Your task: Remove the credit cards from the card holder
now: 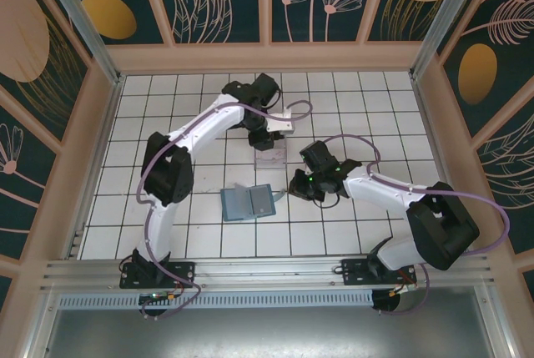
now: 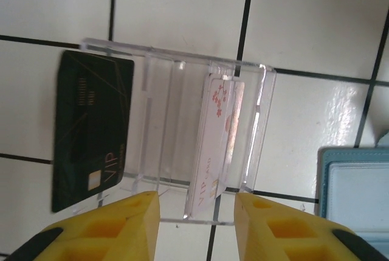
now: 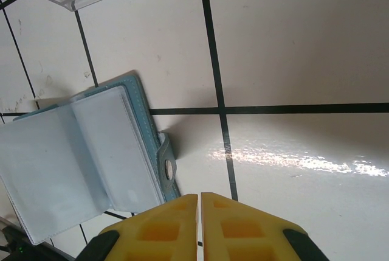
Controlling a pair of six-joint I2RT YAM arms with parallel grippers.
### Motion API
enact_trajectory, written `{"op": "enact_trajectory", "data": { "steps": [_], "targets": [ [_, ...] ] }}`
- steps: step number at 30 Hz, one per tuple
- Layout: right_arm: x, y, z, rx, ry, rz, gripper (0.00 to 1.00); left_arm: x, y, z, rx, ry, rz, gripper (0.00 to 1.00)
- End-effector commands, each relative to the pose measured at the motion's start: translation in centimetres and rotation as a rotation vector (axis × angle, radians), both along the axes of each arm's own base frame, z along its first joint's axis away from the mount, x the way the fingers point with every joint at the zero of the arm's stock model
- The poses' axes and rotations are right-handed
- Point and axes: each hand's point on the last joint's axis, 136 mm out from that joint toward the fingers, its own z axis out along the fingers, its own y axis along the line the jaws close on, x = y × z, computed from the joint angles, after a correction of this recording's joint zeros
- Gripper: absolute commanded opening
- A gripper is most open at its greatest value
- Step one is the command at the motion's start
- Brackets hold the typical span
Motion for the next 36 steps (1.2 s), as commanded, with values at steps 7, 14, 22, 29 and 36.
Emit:
{"op": "enact_trajectory", "data": {
  "steps": [7,14,22,29,36],
  "targets": [
    [1.4,0.7,1.8,0.017,-0.068,0.029,0.15,0.4,-1.3,8.9,-0.426,-0.158,0.372,0.37],
    [1.4,2.2,1.2,0.045,-0.055,0.098,0.29,-0.3,0.4,10.5,-0.669,-0.021,0.804,0.35],
    [0.9,4.1,-0.6,0.045,-0.018,0.171,0.31,-4.1,0.2,10.1,-0.754,0.047,0.992,0.29],
    [0.7,4.3,-1.6,0.011,-0.011,0.174,0.14,-7.3,0.0,7.8,-0.868,0.218,1.068,0.22],
    [-0.5,4.3,-1.5,0.019,-0.004,0.135,0.08,-9.4,0.1,4.3,-0.805,0.305,1.141,0.18]
  ]
}}
